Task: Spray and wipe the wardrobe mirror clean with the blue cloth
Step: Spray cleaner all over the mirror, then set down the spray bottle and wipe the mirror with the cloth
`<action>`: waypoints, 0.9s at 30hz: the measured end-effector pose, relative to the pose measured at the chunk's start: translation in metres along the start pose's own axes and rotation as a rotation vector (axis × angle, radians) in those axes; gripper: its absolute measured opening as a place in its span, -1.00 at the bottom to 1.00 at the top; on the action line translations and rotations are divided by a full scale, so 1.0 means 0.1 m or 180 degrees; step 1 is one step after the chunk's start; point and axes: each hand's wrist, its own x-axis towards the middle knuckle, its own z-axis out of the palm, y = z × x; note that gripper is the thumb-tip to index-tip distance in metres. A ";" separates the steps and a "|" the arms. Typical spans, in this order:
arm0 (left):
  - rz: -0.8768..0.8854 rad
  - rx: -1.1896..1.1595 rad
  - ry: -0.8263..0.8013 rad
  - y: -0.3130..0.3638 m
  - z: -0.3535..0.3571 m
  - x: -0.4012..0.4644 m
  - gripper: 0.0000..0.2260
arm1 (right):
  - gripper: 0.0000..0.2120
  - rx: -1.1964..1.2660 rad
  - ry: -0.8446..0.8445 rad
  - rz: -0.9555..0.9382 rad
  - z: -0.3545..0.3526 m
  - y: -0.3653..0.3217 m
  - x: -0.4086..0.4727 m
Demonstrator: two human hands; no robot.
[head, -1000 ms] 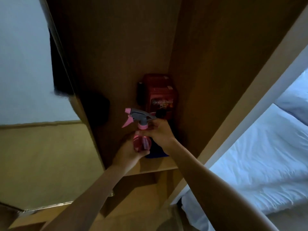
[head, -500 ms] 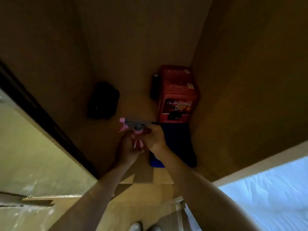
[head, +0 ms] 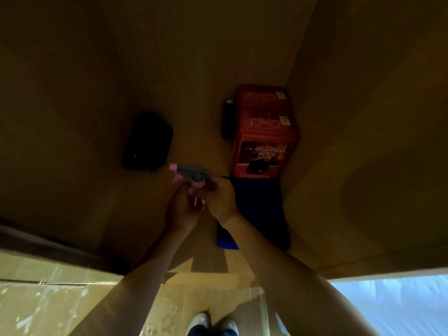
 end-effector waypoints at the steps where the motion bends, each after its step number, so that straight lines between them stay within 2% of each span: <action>1: 0.0041 0.0016 0.0033 0.01 0.01 0.00 -0.52 | -0.65 -0.0008 -0.0070 0.0018 -0.01 0.02 0.01; 3: 0.0064 0.0005 0.0047 -0.02 0.03 -0.02 -0.52 | -0.58 0.0065 -0.0216 0.0158 -0.05 0.05 -0.02; 5: -0.0018 -0.0228 0.0146 -0.07 0.08 -0.12 -0.53 | -0.45 0.0035 -0.0138 0.0266 -0.16 0.12 -0.09; 7: -0.0363 -0.0505 0.0233 -0.22 0.19 -0.25 -0.50 | -0.44 -0.0544 0.0289 0.0232 -0.34 0.22 -0.18; 9: -0.0654 -0.0376 0.0169 -0.22 0.25 -0.50 -0.43 | -0.49 -0.1308 0.0767 0.0007 -0.54 0.39 -0.27; 11: -0.0861 -0.0274 0.0088 -0.13 0.31 -0.74 -0.55 | -0.54 -0.1914 0.0920 -0.0121 -0.69 0.56 -0.32; 12: -0.0798 -0.0035 0.0057 -0.07 0.34 -0.84 -0.64 | -0.55 -0.2227 0.0905 -0.0137 -0.75 0.60 -0.35; 14: -0.0154 0.0309 -0.0004 0.04 0.40 -0.93 -0.70 | -0.53 -0.2937 0.0871 -0.0243 -0.85 0.69 -0.38; 15: 0.0234 0.0240 -0.0008 0.08 0.43 -0.91 -0.73 | -0.51 -0.3281 0.0874 -0.0298 -0.91 0.70 -0.40; 17: 0.0846 0.0385 -0.0186 0.08 0.57 -0.75 -0.68 | -0.46 -0.3790 0.0799 -0.0261 -0.98 0.70 -0.43; 20: 0.1386 0.1031 -0.0646 0.15 0.75 -0.46 -0.56 | -0.37 -0.3971 0.0479 0.0032 -1.01 0.70 -0.47; 23: 0.1375 0.1748 -0.1116 0.10 0.87 -0.35 -0.43 | -0.39 -0.4110 0.0471 0.0158 -0.99 0.73 -0.46; 25: 0.1314 0.1776 -0.1104 0.00 0.90 -0.36 -0.32 | -0.43 -0.4197 0.0512 0.0192 -0.97 0.75 -0.47; 27: 0.1333 0.1745 -0.1038 -0.08 0.94 -0.39 -0.32 | -0.45 -0.4276 0.0523 0.0211 -0.97 0.77 -0.47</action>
